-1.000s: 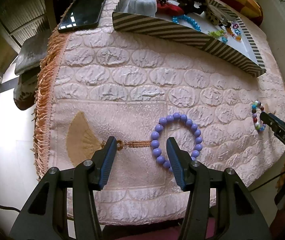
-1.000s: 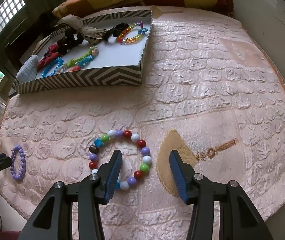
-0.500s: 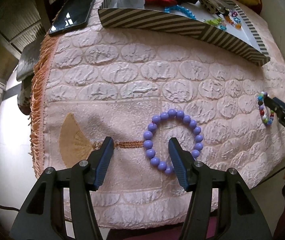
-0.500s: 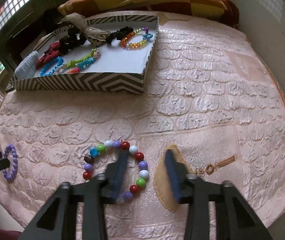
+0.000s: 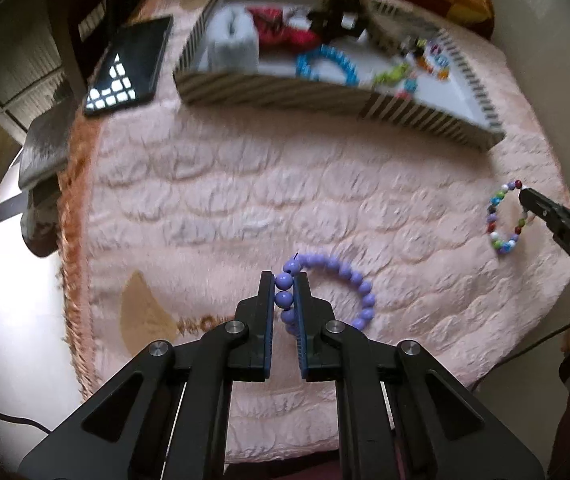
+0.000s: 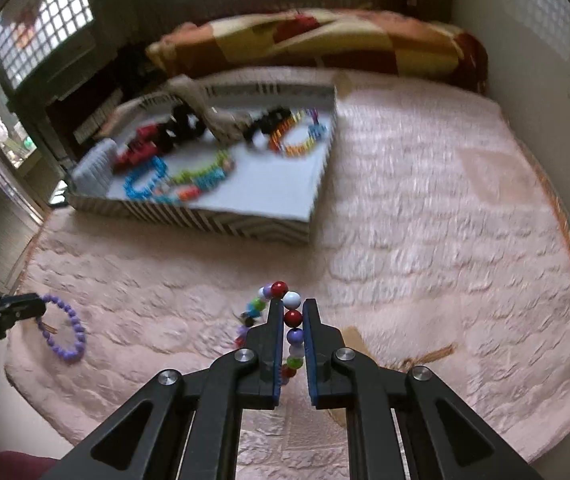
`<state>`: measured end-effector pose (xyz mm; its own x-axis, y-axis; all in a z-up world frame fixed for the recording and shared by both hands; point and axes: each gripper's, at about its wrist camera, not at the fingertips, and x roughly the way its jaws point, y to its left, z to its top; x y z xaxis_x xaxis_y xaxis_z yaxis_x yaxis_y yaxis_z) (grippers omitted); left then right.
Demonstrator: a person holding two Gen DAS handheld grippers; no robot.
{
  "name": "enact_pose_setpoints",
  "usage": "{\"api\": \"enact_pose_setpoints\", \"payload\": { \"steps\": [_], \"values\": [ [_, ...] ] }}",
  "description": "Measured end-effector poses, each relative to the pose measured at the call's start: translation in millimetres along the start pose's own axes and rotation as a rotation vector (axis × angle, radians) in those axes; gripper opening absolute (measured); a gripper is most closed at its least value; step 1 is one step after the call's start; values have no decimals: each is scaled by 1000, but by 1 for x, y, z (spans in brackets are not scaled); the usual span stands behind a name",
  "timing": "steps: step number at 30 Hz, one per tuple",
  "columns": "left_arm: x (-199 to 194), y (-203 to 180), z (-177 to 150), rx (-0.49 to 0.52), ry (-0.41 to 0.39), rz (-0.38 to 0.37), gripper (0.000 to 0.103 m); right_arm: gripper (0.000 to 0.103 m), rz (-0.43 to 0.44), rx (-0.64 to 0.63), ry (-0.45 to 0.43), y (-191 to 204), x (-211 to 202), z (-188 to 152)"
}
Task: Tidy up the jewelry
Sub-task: 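Carry both bracelets into the tray and open both tools to release them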
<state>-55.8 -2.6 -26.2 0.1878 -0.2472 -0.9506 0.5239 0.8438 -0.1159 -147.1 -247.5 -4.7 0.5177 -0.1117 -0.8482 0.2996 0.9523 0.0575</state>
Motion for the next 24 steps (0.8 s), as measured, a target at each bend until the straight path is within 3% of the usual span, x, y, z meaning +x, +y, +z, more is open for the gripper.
{"api": "enact_pose_setpoints", "payload": {
  "steps": [14,24],
  "values": [
    [-50,-16,46,35,-110,-35,8,9,55,-20,-91,9,-31,47],
    [-63,-47,99,69,-179,-40,8,9,80,-65,-96,19,-14,82]
  ]
}}
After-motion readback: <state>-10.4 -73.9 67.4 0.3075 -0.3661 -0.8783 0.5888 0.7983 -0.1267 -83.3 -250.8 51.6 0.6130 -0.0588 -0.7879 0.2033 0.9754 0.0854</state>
